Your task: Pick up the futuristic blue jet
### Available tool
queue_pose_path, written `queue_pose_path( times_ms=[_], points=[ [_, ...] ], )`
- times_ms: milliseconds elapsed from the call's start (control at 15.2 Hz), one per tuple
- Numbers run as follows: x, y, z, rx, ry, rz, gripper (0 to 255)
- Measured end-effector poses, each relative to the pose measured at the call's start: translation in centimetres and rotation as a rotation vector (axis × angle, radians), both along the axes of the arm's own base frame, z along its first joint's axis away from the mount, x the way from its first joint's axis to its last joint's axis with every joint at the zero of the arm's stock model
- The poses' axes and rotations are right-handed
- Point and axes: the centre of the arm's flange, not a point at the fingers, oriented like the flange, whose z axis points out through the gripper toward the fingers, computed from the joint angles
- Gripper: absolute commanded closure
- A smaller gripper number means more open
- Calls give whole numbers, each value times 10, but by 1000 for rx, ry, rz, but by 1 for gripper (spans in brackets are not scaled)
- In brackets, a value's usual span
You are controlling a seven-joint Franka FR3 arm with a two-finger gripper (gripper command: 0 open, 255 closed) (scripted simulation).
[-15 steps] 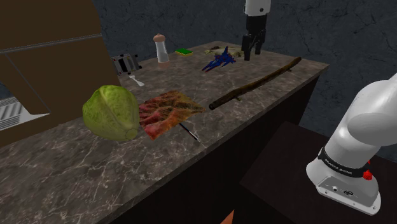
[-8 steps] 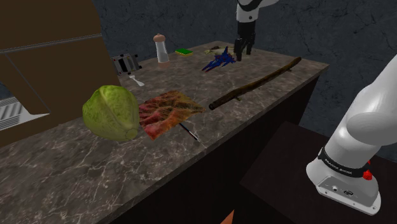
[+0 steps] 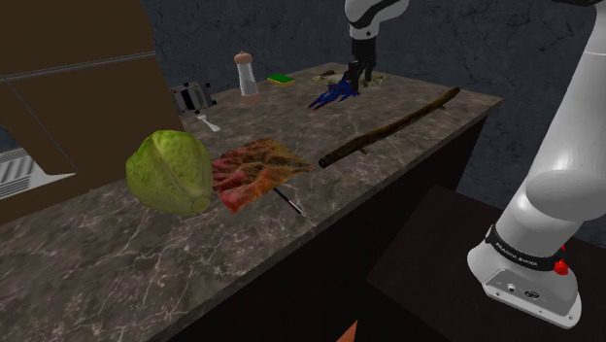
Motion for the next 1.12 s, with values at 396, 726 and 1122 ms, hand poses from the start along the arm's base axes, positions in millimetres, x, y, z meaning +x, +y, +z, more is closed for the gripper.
queue_pose_path(
  times_ms=[396, 726, 1122],
  points=[
    [6, -4, -28, -4, -2, 4, 0],
    [6, -3, -41, -4, -2, 4, 255],
    [6, -4, -42, -4, -3, 3, 255]
  ],
)
